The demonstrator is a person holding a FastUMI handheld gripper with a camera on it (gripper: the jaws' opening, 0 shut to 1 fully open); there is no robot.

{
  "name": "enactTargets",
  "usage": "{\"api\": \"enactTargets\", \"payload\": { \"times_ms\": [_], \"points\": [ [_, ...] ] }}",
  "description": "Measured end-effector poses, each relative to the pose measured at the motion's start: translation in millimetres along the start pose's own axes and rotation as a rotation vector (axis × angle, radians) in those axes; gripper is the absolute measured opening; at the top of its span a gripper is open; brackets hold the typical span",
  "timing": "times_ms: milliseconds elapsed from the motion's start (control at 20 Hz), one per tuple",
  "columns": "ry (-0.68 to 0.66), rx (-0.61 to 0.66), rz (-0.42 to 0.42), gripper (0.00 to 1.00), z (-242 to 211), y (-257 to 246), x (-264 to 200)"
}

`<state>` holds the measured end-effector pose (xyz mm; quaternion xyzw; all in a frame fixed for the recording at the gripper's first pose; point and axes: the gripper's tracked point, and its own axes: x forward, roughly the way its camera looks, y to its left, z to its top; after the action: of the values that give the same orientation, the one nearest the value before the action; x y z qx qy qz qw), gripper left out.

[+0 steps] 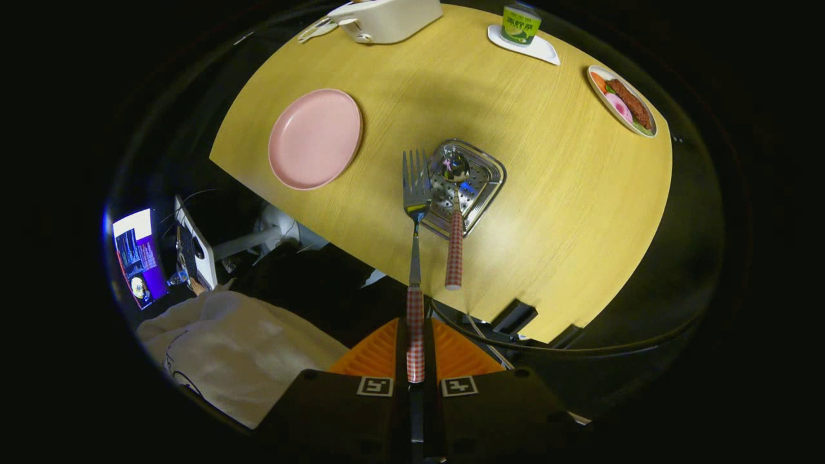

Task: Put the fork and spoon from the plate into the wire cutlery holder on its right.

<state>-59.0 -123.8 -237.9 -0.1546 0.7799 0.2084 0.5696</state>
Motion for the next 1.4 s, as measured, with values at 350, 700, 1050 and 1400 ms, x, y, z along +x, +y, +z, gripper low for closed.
{"api": "enactTargets", "payload": {
  "times_ms": [350, 700, 1050, 1400],
  "points": [
    [0.187, -0.036, 0.02, 0.12, 12, -28, 5],
    [0.27, -0.063, 0.008, 0.12, 30, -43, 14],
    [0.274, -0.048, 0.034, 0.21, 42, -46, 19],
    [0.091, -0.084, 0.041, 0.84, 37, -41, 4]
  ]
}}
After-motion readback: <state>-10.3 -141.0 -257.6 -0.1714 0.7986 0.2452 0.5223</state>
